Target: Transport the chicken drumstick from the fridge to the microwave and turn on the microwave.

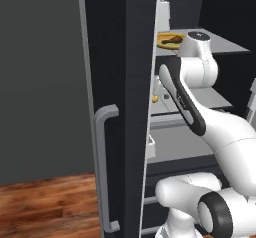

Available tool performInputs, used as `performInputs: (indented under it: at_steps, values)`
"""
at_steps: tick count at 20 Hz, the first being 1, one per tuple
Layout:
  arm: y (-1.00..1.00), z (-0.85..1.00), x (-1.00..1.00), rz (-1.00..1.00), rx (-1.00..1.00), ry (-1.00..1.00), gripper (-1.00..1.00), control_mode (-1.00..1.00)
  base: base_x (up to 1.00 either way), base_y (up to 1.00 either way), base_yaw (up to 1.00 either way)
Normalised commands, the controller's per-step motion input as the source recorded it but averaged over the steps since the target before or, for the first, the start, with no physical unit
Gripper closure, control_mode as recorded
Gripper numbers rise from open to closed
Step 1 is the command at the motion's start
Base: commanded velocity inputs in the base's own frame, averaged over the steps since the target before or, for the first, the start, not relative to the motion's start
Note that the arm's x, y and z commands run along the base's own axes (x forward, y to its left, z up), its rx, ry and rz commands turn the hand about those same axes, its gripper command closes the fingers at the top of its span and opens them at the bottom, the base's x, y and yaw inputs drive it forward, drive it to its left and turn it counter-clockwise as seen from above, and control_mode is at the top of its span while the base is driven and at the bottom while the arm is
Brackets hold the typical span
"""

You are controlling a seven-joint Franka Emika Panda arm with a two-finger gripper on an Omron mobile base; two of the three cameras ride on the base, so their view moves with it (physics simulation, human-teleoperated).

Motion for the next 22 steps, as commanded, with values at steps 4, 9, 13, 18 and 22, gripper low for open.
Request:
performInputs:
  at_steps: [4, 9, 13, 18, 22]
  values:
    - [0.0, 0.0, 0.0, 0.0, 0.0, 0.03, -1.0, -1.0, 0.0, 0.0, 0.0]
    - [0.02, 0.08, 0.0, -0.05, 0.0, 0.0, -1.0, -1.0, 0.0, 0.0, 0.0]
    - [0.1, 0.4, 0.0, -0.15, -0.01, -0.04, -1.0, -1.0, 0.0, 0.0, 0.0]
    - [-0.22, 0.27, -0.04, -0.12, -0.02, -0.12, -1.0, -1.0, 0.0, 0.0, 0.0]
    - [-0.47, 0.23, -0.16, -0.13, 0.0, -0.16, -1.0, -1.0, 0.0, 0.0, 0.0]
